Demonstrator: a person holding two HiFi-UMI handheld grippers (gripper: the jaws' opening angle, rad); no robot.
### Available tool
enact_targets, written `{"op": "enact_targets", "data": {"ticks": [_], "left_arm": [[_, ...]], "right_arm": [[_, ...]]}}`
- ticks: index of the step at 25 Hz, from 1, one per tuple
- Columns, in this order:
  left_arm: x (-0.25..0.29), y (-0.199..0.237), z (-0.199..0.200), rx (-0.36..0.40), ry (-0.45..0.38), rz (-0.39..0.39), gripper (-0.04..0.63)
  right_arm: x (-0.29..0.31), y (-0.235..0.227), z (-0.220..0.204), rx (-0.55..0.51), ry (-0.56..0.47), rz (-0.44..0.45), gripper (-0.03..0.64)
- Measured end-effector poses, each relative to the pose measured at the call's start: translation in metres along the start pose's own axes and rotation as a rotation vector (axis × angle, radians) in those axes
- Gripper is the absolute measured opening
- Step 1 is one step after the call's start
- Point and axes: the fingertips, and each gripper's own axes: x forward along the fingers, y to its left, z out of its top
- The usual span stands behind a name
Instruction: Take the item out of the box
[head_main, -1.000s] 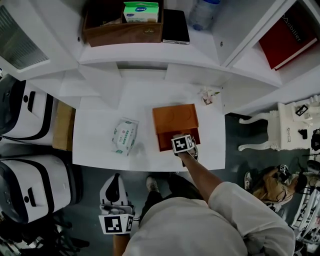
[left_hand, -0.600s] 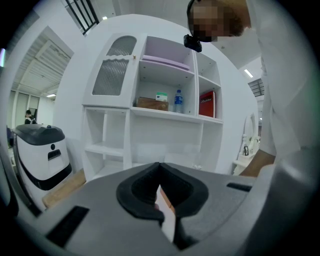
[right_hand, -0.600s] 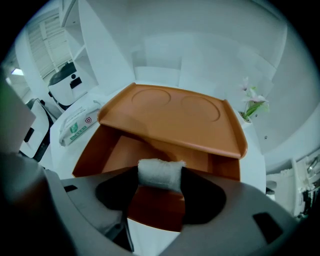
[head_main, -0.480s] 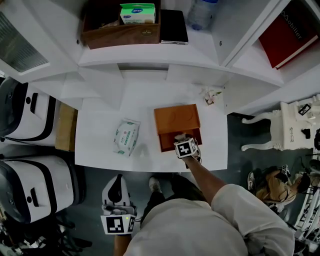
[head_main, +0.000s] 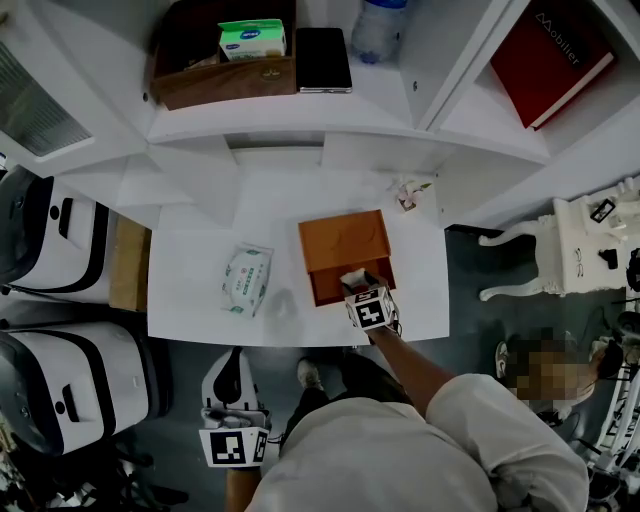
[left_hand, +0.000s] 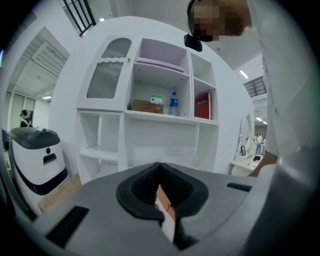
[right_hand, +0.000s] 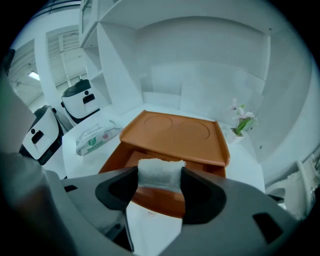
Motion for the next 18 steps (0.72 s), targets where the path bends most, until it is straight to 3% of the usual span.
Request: {"op": "enact_targets", "data": {"ticks": [18], "left_arm": [[0.002,-0.021,0.031,0.067,-0.073,-0.063,0.005]], "right_arm": [[-0.122,-0.004,0.079,-0.057,-0.427,0.016,0.285]]}}
